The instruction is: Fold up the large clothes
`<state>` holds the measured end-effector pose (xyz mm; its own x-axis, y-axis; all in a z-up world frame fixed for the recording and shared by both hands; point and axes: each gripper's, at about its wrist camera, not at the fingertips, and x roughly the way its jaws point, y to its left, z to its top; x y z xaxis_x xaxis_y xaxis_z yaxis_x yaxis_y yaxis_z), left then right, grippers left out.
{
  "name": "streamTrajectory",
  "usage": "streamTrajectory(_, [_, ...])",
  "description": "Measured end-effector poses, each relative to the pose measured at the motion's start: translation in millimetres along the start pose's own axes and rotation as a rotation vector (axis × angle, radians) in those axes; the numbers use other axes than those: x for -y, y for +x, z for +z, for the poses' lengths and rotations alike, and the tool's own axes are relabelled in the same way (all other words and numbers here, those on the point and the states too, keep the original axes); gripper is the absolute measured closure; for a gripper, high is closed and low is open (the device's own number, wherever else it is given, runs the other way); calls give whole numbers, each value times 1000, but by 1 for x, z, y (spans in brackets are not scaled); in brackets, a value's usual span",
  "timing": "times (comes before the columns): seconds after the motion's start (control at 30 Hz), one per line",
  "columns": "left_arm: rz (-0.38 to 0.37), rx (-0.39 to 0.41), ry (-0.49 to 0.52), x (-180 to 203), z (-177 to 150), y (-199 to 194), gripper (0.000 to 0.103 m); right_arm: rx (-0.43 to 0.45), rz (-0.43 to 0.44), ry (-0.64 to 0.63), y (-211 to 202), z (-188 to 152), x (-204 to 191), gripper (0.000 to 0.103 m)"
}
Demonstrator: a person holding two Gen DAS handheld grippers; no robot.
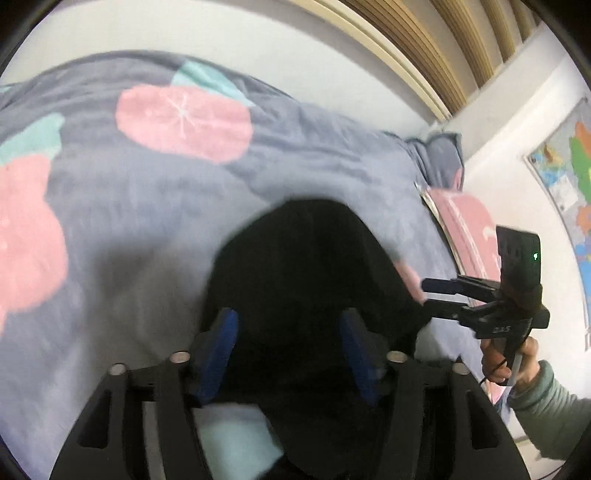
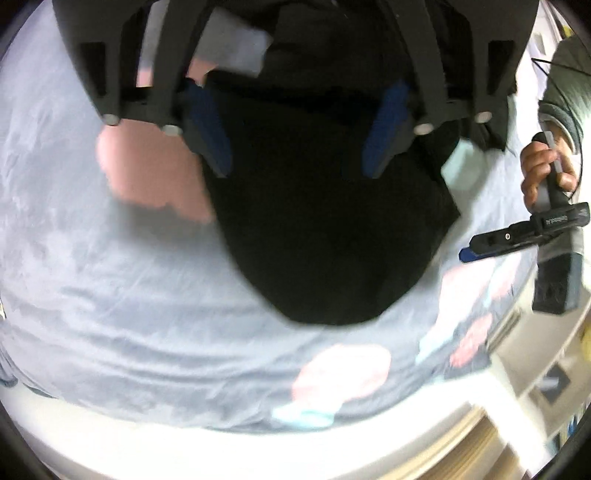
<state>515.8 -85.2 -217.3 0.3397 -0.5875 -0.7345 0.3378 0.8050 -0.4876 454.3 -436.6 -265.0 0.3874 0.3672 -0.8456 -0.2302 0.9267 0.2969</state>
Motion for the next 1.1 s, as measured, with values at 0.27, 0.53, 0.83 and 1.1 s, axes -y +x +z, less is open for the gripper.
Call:
streamTrajectory(0.27, [-39, -140, -95, -52, 33, 55, 37, -67, 3, -4, 47, 50, 12, 25])
streamTrajectory(0.53, [-280, -255, -199, -67, 38, 117, 37, -200, 156, -12, 121, 71, 0, 52])
streamTrajectory(0.83, [-248, -96, 71, 0, 18, 47, 83, -36, 77, -242, 24, 40, -73, 87])
streamTrajectory(1.1, [-136, -42, 295, 89, -45, -58, 83, 109, -34, -332, -96, -37, -136, 87])
